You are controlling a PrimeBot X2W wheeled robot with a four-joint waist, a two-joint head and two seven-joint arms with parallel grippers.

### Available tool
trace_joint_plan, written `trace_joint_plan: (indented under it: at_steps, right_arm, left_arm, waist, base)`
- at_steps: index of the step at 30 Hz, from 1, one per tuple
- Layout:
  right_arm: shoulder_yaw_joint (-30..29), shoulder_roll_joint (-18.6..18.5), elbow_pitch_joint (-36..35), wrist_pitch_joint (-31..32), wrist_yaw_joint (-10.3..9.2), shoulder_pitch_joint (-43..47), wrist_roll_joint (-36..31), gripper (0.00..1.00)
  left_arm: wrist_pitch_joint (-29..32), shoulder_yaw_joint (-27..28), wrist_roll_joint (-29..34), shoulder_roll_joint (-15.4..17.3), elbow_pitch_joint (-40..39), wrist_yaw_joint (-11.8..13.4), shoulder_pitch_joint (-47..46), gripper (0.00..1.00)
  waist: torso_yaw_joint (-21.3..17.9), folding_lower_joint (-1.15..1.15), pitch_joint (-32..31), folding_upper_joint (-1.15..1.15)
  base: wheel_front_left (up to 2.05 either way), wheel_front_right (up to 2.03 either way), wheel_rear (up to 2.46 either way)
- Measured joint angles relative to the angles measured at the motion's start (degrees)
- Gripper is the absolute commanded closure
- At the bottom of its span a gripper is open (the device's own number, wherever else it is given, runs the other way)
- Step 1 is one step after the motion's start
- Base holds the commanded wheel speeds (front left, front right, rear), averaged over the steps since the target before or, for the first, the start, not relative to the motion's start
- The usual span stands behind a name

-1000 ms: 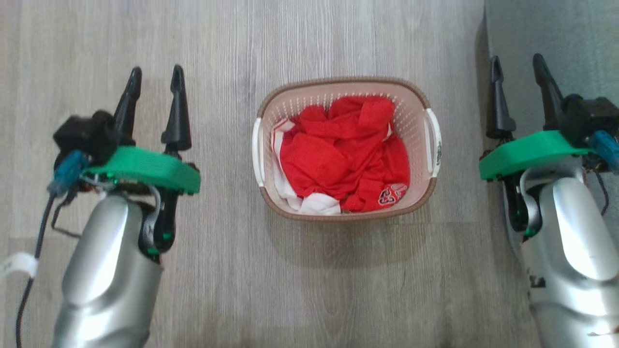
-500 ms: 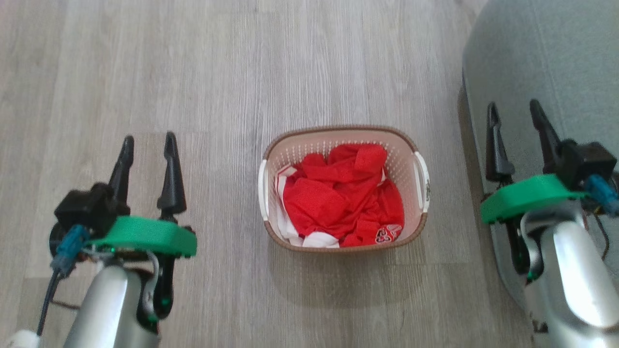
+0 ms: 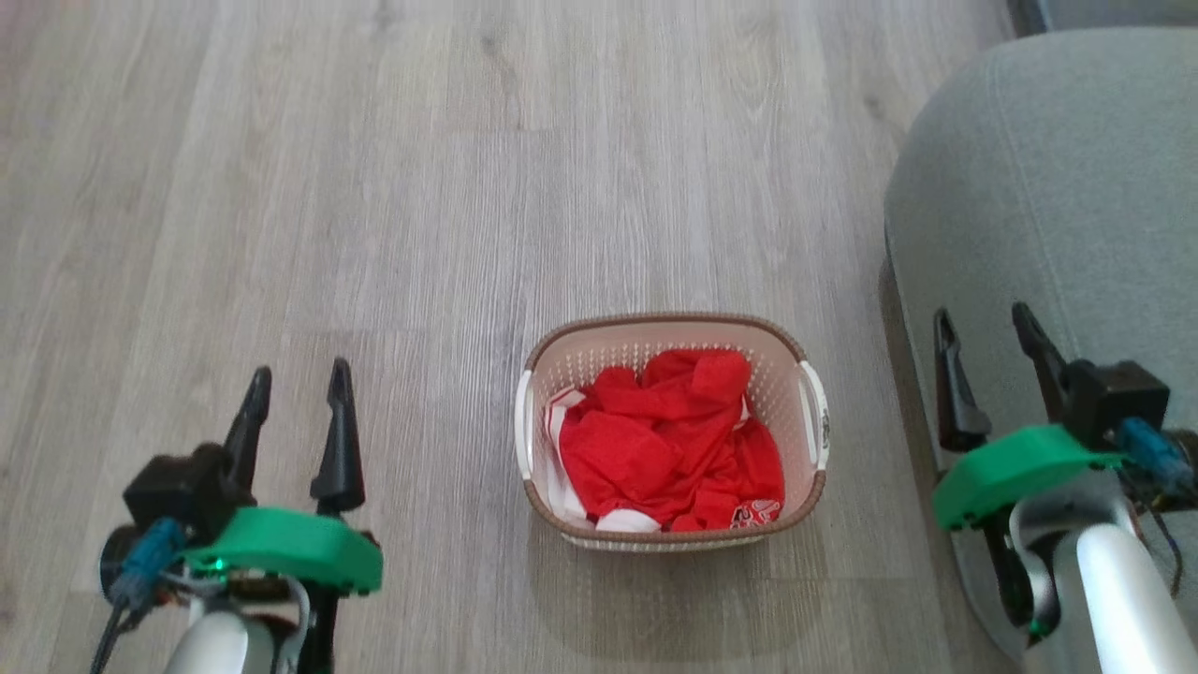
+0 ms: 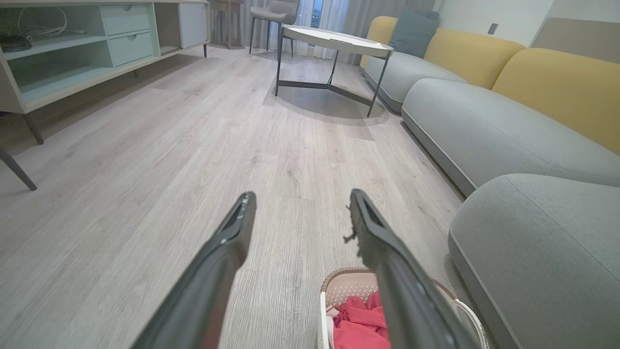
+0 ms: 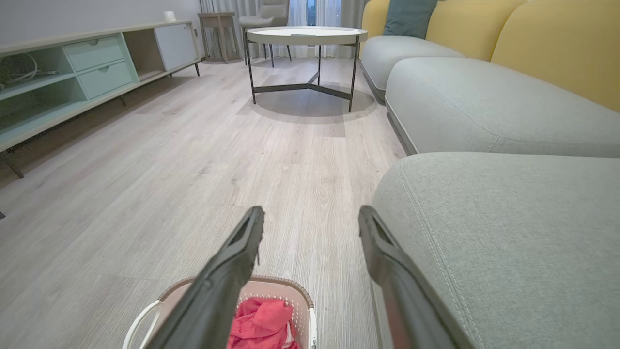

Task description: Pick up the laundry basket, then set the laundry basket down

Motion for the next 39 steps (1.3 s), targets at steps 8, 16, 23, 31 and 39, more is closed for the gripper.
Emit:
trace_joint_plan:
  at_steps: [8, 16, 23, 31, 39]
  right_arm:
    - [-0.8, 0.4, -2.3, 3.4, 0.0, 5.6, -0.4, 0.0]
    - [-0.7, 0.5, -3.5, 4.5, 0.0, 7.6, -0.4, 0.0]
    - [-0.9, 0.5, -4.1, 4.8, 0.0, 7.7, -0.1, 0.0]
    - [-0.9, 0.5, -4.5, 5.0, 0.0, 7.7, -0.1, 0.0]
    - [-0.9, 0.5, -3.5, 5.0, 0.0, 7.7, -0.1, 1.0]
  left_arm:
    - [1.5, -1.5, 0.4, 1.2, -0.9, 1.1, 4.8, 0.0]
    - [2.0, -1.6, 0.7, 1.4, -1.5, 1.7, 6.6, 0.0]
    - [2.4, -1.7, 0.7, 1.7, -1.6, 1.7, 6.8, 0.0]
    - [2.5, -1.8, 0.7, 2.3, -1.6, 1.7, 6.8, 0.0]
    - [2.5, -2.3, 0.7, 2.3, -0.4, 1.7, 6.9, 1.0]
  waist:
    - [-0.3, 0.0, -3.8, 0.0]
    - [-0.3, 0.0, -5.6, 0.0]
    - [-0.2, 0.0, -5.5, 0.0]
    - [-0.1, 0.0, -5.2, 0.0]
    - [0.2, 0.0, -5.1, 0.0]
  base:
    - [0.0, 0.0, 0.0]
    - [0.0, 0.0, 0.0]
    - [0.0, 0.0, 0.0]
    - [0.0, 0.0, 0.0]
    - [0.0, 0.0, 0.0]
